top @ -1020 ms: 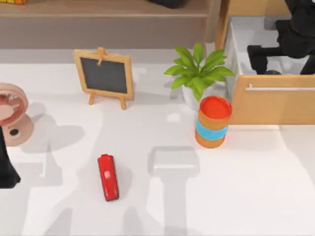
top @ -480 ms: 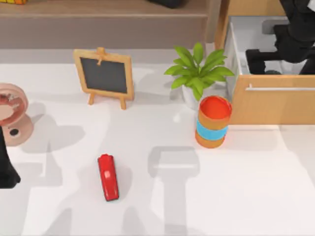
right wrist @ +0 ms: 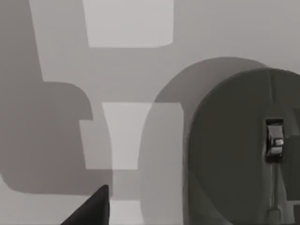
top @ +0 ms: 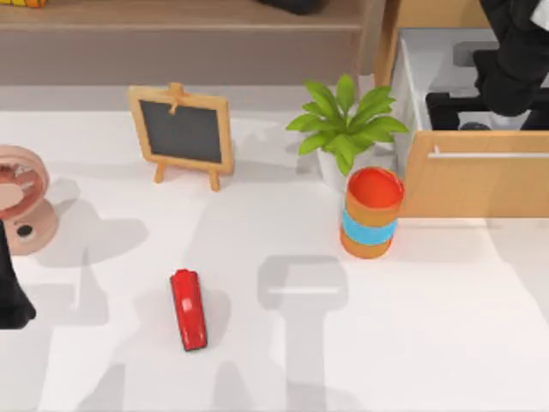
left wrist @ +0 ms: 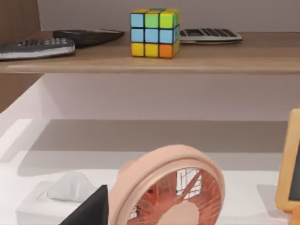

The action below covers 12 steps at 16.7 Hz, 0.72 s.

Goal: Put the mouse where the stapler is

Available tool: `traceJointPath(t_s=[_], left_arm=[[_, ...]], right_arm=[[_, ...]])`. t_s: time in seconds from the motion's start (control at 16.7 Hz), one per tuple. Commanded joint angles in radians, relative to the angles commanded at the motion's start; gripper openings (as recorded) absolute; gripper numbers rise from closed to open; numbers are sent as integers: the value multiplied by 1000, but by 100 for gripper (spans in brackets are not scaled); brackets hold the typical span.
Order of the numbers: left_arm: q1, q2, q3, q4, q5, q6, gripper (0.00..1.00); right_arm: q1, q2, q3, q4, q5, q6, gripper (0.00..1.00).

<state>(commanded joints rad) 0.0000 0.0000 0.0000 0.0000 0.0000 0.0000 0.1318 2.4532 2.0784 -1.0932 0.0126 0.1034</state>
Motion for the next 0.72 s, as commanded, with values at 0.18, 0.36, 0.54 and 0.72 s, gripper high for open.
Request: traceJointPath(t_s=[0.18, 0.36, 0.54, 0.72], left_arm=[[0, 0, 0, 0, 0, 0, 100], [0, 0, 0, 0, 0, 0, 100], [0, 0, 0, 0, 0, 0, 100], [0, 0, 0, 0, 0, 0, 100]], right_arm=[[0, 0, 0, 0, 0, 0, 70], [0, 0, 0, 0, 0, 0, 47], [0, 0, 0, 0, 0, 0, 25], [0, 0, 0, 0, 0, 0, 2]])
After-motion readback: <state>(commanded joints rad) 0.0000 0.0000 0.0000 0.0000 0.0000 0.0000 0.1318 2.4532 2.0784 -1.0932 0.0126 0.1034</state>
